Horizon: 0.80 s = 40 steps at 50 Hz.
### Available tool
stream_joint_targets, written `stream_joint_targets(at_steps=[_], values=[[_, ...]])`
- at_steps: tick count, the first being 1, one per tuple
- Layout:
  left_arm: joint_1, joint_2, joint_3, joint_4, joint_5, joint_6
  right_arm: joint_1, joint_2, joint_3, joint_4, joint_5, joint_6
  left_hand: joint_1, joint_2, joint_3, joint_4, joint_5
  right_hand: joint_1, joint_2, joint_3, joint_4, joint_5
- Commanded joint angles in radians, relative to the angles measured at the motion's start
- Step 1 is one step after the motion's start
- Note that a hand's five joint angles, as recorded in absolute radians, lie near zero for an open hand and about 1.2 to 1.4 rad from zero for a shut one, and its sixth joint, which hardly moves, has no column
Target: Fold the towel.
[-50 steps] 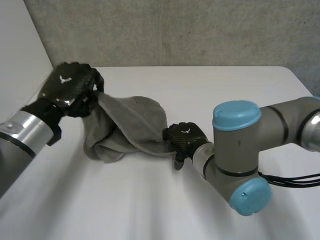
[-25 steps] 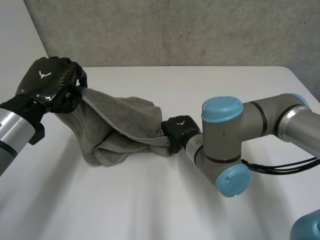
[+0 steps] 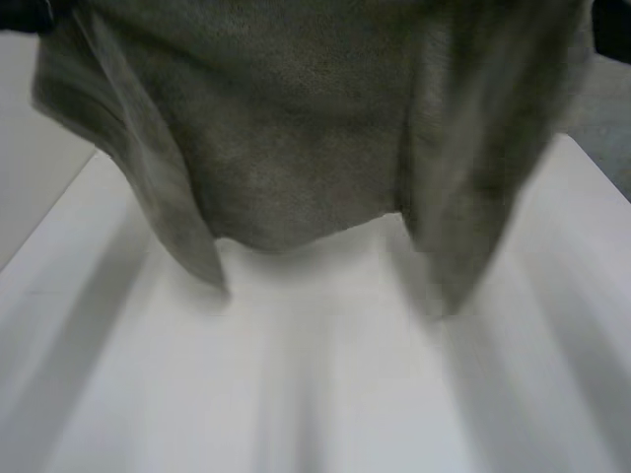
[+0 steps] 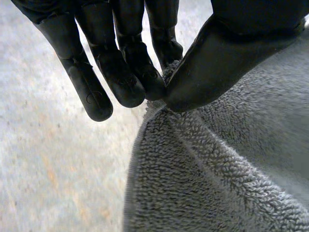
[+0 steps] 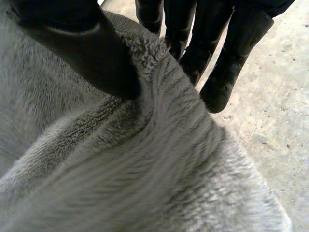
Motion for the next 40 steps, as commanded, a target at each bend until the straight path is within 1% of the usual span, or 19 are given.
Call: stream_joint_targets(at_steps=[1, 2, 4, 7, 9, 10, 12, 15, 17, 18, 20, 23, 25, 26, 28, 31, 33, 35, 40], values=[[0.003, -0.075, 0.015, -0.020, 0.011, -0.019, 0.015, 0.144, -0.065, 0.147, 0.009, -0.127, 0.158, 0.052, 0.054, 0.042, 0.069, 0.095, 0.105, 0.065, 0.058, 0.068], [0.003, -0.076, 0.015, -0.020, 0.011, -0.019, 0.015, 0.144, -0.065, 0.147, 0.009, -0.127, 0.158, 0.052, 0.054, 0.042, 0.069, 0.095, 0.105, 0.065, 0.058, 0.068], [0.002, -0.187, 0.021, -0.029, 0.012, -0.016, 0.035, 0.191, -0.028, 0.144, 0.010, -0.168, 0.158, 0.052, 0.054, 0.042, 0.069, 0.095, 0.105, 0.065, 0.058, 0.068], [0.000, -0.251, 0.027, -0.039, 0.012, -0.008, 0.037, 0.216, -0.014, 0.140, 0.007, -0.185, 0.158, 0.052, 0.054, 0.042, 0.069, 0.095, 0.105, 0.065, 0.058, 0.068], [-0.003, -0.388, 0.059, -0.058, 0.012, 0.033, 0.038, 0.295, -0.019, 0.099, 0.009, -0.195, 0.158, 0.052, 0.054, 0.042, 0.069, 0.095, 0.105, 0.065, 0.058, 0.068], [-0.003, -0.389, 0.060, -0.059, 0.012, 0.033, 0.038, 0.296, -0.019, 0.098, 0.009, -0.195, 0.158, 0.052, 0.054, 0.042, 0.069, 0.095, 0.105, 0.065, 0.058, 0.068], [-0.015, -0.526, 0.118, -0.083, 0.012, 0.114, 0.038, 0.374, -0.033, 0.017, 0.010, -0.198, 0.158, 0.052, 0.054, 0.042, 0.069, 0.095, 0.105, 0.065, 0.058, 0.068], [-0.036, -0.588, 0.161, -0.089, 0.008, 0.160, 0.038, 0.409, -0.056, -0.032, 0.015, -0.199, 0.158, 0.052, 0.054, 0.042, 0.069, 0.095, 0.105, 0.065, 0.058, 0.068], [-0.094, -0.689, 0.289, -0.094, -0.008, 0.237, 0.038, 0.492, -0.140, -0.134, 0.027, -0.205, 0.158, 0.052, 0.054, 0.042, 0.069, 0.095, 0.105, 0.065, 0.058, 0.068], [-0.095, -0.689, 0.290, -0.094, -0.008, 0.237, 0.038, 0.492, -0.140, -0.135, 0.027, -0.205, 0.158, 0.052, 0.054, 0.042, 0.069, 0.095, 0.105, 0.065, 0.058, 0.068], [-0.113, -0.734, 0.436, -0.089, -0.046, 0.252, 0.038, 0.559, -0.285, -0.220, 0.039, -0.216, 0.158, 0.052, 0.054, 0.042, 0.069, 0.095, 0.105, 0.065, 0.058, 0.068], [-0.121, -0.735, 0.511, -0.085, -0.089, 0.243, 0.038, 0.581, -0.366, -0.255, 0.049, -0.216, 0.158, 0.052, 0.054, 0.042, 0.069, 0.095, 0.105, 0.065, 0.058, 0.068], [-0.133, -0.723, 0.651, -0.069, -0.184, 0.213, 0.038, 0.596, -0.514, -0.319, 0.062, -0.202, 0.158, 0.052, 0.054, 0.042, 0.069, 0.095, 0.105, 0.065, 0.058, 0.068], [-0.133, -0.723, 0.652, -0.069, -0.184, 0.212, 0.038, 0.596, -0.514, -0.319, 0.062, -0.202, 0.158, 0.052, 0.054, 0.042, 0.069, 0.095, 0.105, 0.065, 0.058, 0.068], [-0.145, -0.676, 0.743, -0.011, -0.241, 0.171, 0.037, 0.586, -0.601, -0.406, 0.075, -0.167, 0.158, 0.052, 0.054, 0.042, 0.069, 0.095, 0.105, 0.065, 0.058, 0.068], [-0.145, -0.650, 0.758, 0.034, -0.250, 0.147, 0.032, 0.552, -0.606, -0.454, 0.075, -0.101, 0.158, 0.052, 0.054, 0.042, 0.069, 0.095, 0.105, 0.065, 0.058, 0.068], [-0.147, -0.616, 0.750, 0.125, -0.255, 0.095, 0.031, 0.534, -0.591, -0.448, 0.067, -0.074, 0.158, 0.052, 0.054, 0.042, 0.069, 0.095, 0.105, 0.065, 0.058, 0.068], [-0.147, -0.608, 0.738, 0.156, -0.256, 0.072, 0.028, 0.523, -0.564, -0.434, 0.064, -0.061, 0.158, 0.052, 0.054, 0.042, 0.069, 0.095, 0.105, 0.065, 0.058, 0.068], [-0.145, -0.607, 0.609, 0.170, -0.247, 0.056, 0.026, 0.512, -0.436, -0.345, 0.039, -0.064, 0.158, 0.052, 0.054, 0.042, 0.069, 0.095, 0.105, 0.065, 0.058, 0.068]])
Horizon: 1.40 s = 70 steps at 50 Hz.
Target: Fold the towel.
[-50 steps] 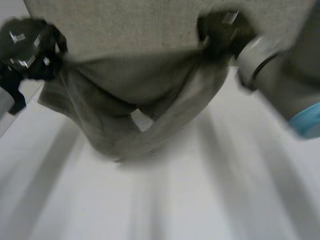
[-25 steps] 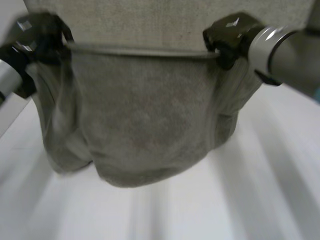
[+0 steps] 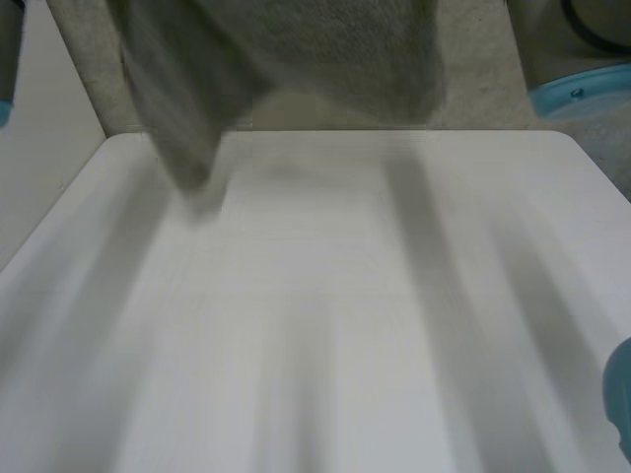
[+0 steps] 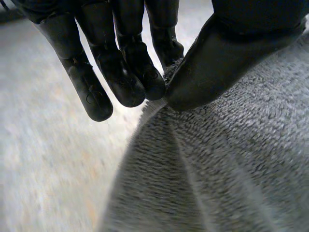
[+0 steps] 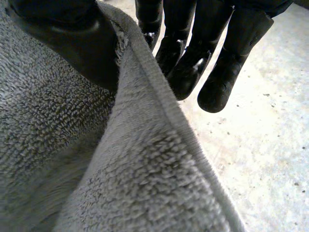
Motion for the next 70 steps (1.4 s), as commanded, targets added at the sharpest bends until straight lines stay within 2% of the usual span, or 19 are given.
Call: stream_joint_targets(at_steps=[1, 5, 7, 13, 15, 21, 24, 25, 26, 27, 29, 37, 46, 51, 53, 55, 56, 63, 70], values=[[0.004, 0.015, -0.199, 0.057, 0.013, -0.040, -0.006, -0.031, 0.195, 0.133, -0.035, 0.025, 0.158, 0.050, 0.052, 0.042, 0.069, 0.095, 0.076, 0.064, 0.058, 0.068], [0.011, 0.009, -0.340, 0.062, 0.033, -0.037, -0.008, -0.031, 0.296, 0.226, -0.043, 0.023, 0.158, 0.050, 0.052, 0.042, 0.069, 0.095, 0.076, 0.064, 0.058, 0.068], [0.017, 0.006, -0.495, 0.070, 0.092, -0.035, -0.023, -0.037, 0.435, 0.320, -0.061, 0.020, 0.158, 0.050, 0.052, 0.042, 0.069, 0.095, 0.076, 0.064, 0.058, 0.068], [0.020, -0.006, -0.682, 0.099, 0.198, 0.031, -0.044, -0.112, 0.756, 0.319, -0.132, 0.002, 0.158, 0.050, 0.052, 0.042, 0.069, 0.095, 0.076, 0.064, 0.058, 0.068], [0.020, -0.014, -0.765, 0.122, 0.226, 0.121, -0.047, -0.138, 0.829, 0.297, -0.138, -0.009, 0.158, 0.050, 0.052, 0.042, 0.069, 0.095, 0.076, 0.064, 0.058, 0.068], [0.018, -0.057, -0.854, 0.126, 0.226, 0.291, -0.038, -0.265, 1.090, 0.189, -0.141, -0.024, 0.158, 0.050, 0.052, 0.042, 0.069, 0.095, 0.076, 0.064, 0.058, 0.068], [0.018, -0.075, -0.862, 0.131, 0.229, 0.316, -0.038, -0.299, 1.149, 0.167, -0.144, -0.024, 0.158, 0.050, 0.052, 0.042, 0.069, 0.095, 0.076, 0.064, 0.058, 0.068], [0.017, -0.098, -0.859, 0.140, 0.225, 0.333, -0.037, -0.331, 1.198, 0.151, -0.147, -0.023, -0.016, -0.124, -0.122, -0.132, -0.105, 0.095, 0.076, 0.064, 0.058, 0.068], [0.015, -0.123, -0.848, 0.146, 0.218, 0.342, -0.037, -0.357, 1.238, 0.138, -0.149, -0.021, -0.349, -0.457, -0.455, -0.465, -0.438, 0.095, 0.076, 0.064, 0.058, 0.068], [0.015, -0.123, -0.848, 0.146, 0.218, 0.342, -0.037, -0.358, 1.238, 0.138, -0.149, -0.021, -0.353, -0.460, -0.458, -0.468, -0.442, 0.095, 0.076, 0.064, 0.058, 0.068], [0.014, -0.164, -0.825, 0.152, 0.191, 0.345, -0.037, -0.391, 1.287, 0.126, -0.149, -0.021, -0.593, -0.701, -0.699, -0.708, -0.682, 0.095, 0.076, 0.064, 0.058, 0.068], [0.009, -0.250, -0.768, 0.152, 0.094, 0.347, -0.046, -0.407, 1.322, 0.126, -0.150, -0.016, -0.681, -0.789, -0.787, -0.797, -0.770, 0.095, 0.076, 0.064, 0.058, 0.068], [0.009, -0.259, -0.779, 0.151, 0.086, 0.350, -0.061, -0.413, 1.323, 0.128, -0.138, -0.010, -0.684, -0.792, -0.790, -0.800, -0.773, 0.095, 0.076, 0.064, 0.058, 0.068], [0.009, -0.256, -0.779, 0.149, 0.088, 0.348, -0.083, -0.410, 1.327, 0.128, -0.133, -0.007, -0.605, -0.713, -0.711, -0.720, -0.694, 0.095, 0.076, 0.064, 0.058, 0.068], [0.011, -0.250, -0.778, 0.142, 0.097, 0.342, -0.089, -0.405, 1.335, 0.125, -0.135, 0.003, 0.154, 0.046, 0.048, 0.038, 0.065, 0.095, 0.076, 0.064, 0.058, 0.068], [0.011, -0.244, -0.779, 0.140, 0.097, 0.339, -0.092, -0.399, 1.338, 0.123, -0.135, 0.013, 0.158, 0.050, 0.052, 0.042, 0.069, 0.095, 0.076, 0.064, 0.058, 0.068], [0.011, -0.232, -0.781, 0.139, 0.094, 0.339, -0.097, -0.393, 1.341, 0.117, -0.135, 0.025, 0.158, 0.050, 0.052, 0.042, 0.069, -0.140, -0.159, -0.170, -0.176, -0.166], [0.024, -0.166, -0.814, 0.143, 0.093, 0.335, -0.098, -0.345, 1.373, 0.097, -0.132, 0.077, 0.158, 0.050, 0.052, 0.042, 0.069, -0.605, -0.624, -0.635, -0.641, -0.632], [0.070, -0.118, -0.839, 0.148, 0.091, 0.332, -0.086, -0.292, 1.399, 0.071, -0.100, 0.089, 0.158, 0.050, 0.052, 0.042, 0.069, -0.632, -0.651, -0.663, -0.669, -0.659]])
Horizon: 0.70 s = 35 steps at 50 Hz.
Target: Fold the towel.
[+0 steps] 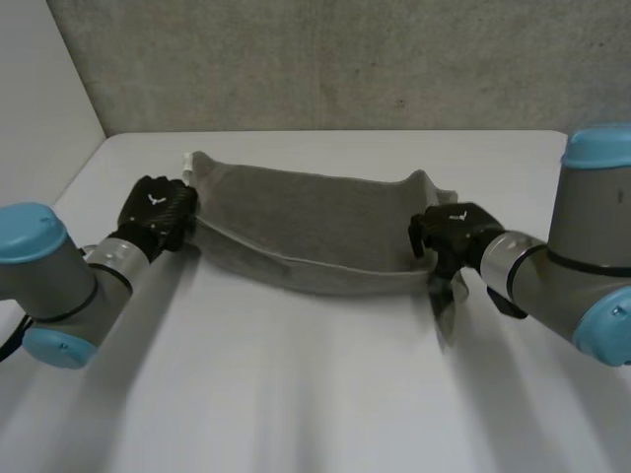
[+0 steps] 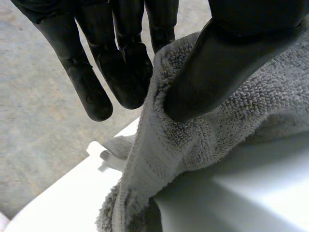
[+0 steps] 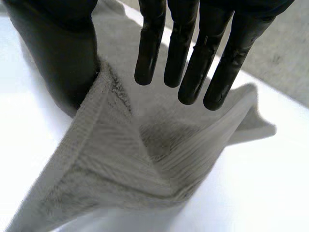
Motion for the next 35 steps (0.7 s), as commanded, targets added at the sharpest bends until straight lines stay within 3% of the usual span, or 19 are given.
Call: stream_joint_targets(at_steps=[1, 14, 16, 18, 19, 20, 26, 35], values=[[0.042, 0.045, -0.028, 0.005, -0.002, -0.003, 0.010, 0.051, 0.029, -0.029, 0.049, 0.012, 0.160, 0.075, 0.071, 0.038, 0.122, -0.041, -0.051, -0.033, -0.032, -0.011], [0.048, 0.056, -0.028, 0.005, -0.002, -0.028, 0.000, 0.037, 0.089, -0.032, 0.103, 0.012, 0.160, 0.075, 0.071, 0.038, 0.122, 0.006, -0.004, 0.014, 0.015, 0.036], [0.050, 0.056, -0.028, 0.005, -0.004, -0.028, 0.000, 0.026, 0.098, -0.032, 0.105, 0.012, 0.160, 0.075, 0.071, 0.038, 0.122, 0.067, 0.057, 0.075, 0.077, 0.098], [0.051, 0.060, -0.030, 0.000, -0.002, -0.028, -0.002, -0.003, 0.119, -0.035, 0.106, 0.005, 0.160, 0.075, 0.071, 0.038, 0.122, 0.438, 0.428, 0.446, 0.447, 0.468], [0.051, 0.060, -0.030, 0.000, -0.002, -0.028, -0.002, -0.003, 0.119, -0.035, 0.106, 0.005, 0.160, 0.075, 0.071, 0.038, 0.122, 0.440, 0.430, 0.448, 0.450, 0.470], [0.053, 0.063, -0.033, -0.003, -0.001, -0.028, -0.003, -0.017, 0.127, -0.036, 0.100, 0.003, 0.160, 0.075, 0.071, 0.038, 0.122, 0.635, 0.625, 0.643, 0.644, 0.665], [0.050, 0.099, -0.043, -0.004, 0.003, -0.026, -0.007, -0.069, 0.100, -0.033, 0.088, -0.006, 0.160, 0.075, 0.071, 0.038, 0.122, 0.680, 0.670, 0.688, 0.689, 0.710], [0.042, 0.423, -0.043, -0.101, 0.009, -0.028, -0.051, -0.326, -0.083, 0.051, 0.093, -0.090, 0.160, 0.075, 0.071, 0.038, 0.122, 0.680, 0.670, 0.688, 0.689, 0.710]])
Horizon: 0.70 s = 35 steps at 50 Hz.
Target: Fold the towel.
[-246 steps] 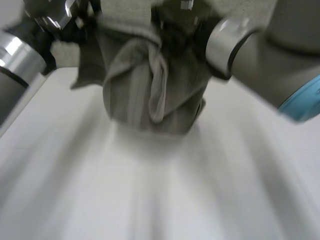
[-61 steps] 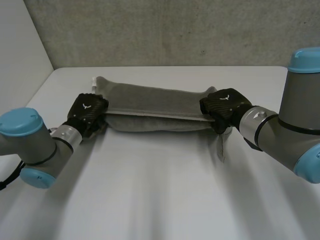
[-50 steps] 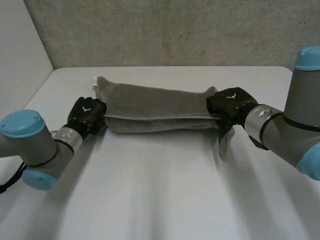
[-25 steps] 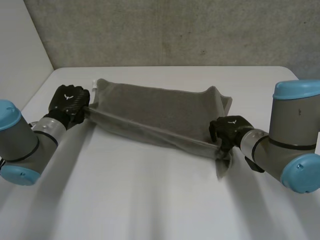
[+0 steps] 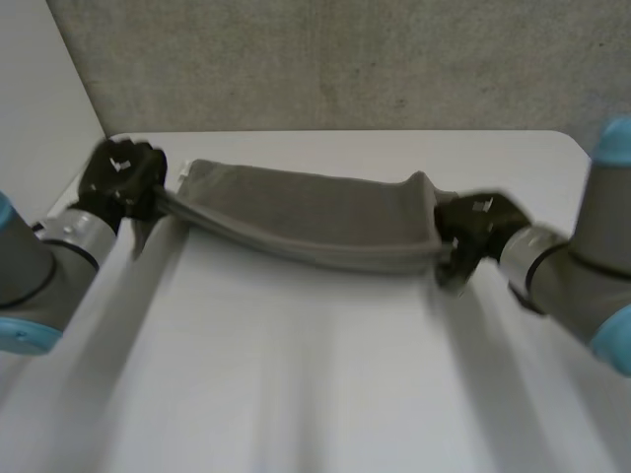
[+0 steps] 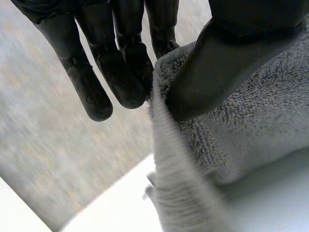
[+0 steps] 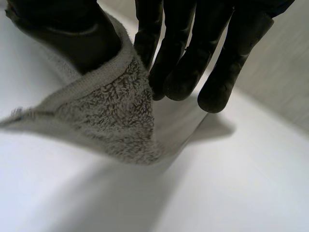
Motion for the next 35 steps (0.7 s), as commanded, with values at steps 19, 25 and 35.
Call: stream_joint_targets(at_steps=[19, 25, 35], values=[[0.029, 0.450, 0.163, -0.277, 0.108, -0.111, -0.079, -0.093, -0.586, 0.416, 0.039, -0.364, 0.160, 0.072, 0.065, 0.038, 0.122, 0.084, 0.088, 0.064, 0.059, 0.063], [0.045, 0.245, 0.178, -0.277, 0.111, -0.108, -0.070, -0.015, -0.592, 0.395, 0.054, -0.362, 0.160, 0.072, 0.065, 0.038, 0.122, 0.084, 0.088, 0.064, 0.059, 0.063], [0.037, -0.172, 0.498, -0.283, 0.107, -0.106, -0.027, 0.292, -0.795, 0.148, 0.065, -0.373, 0.160, 0.072, 0.065, 0.038, 0.122, 0.084, 0.088, 0.064, 0.059, 0.063]])
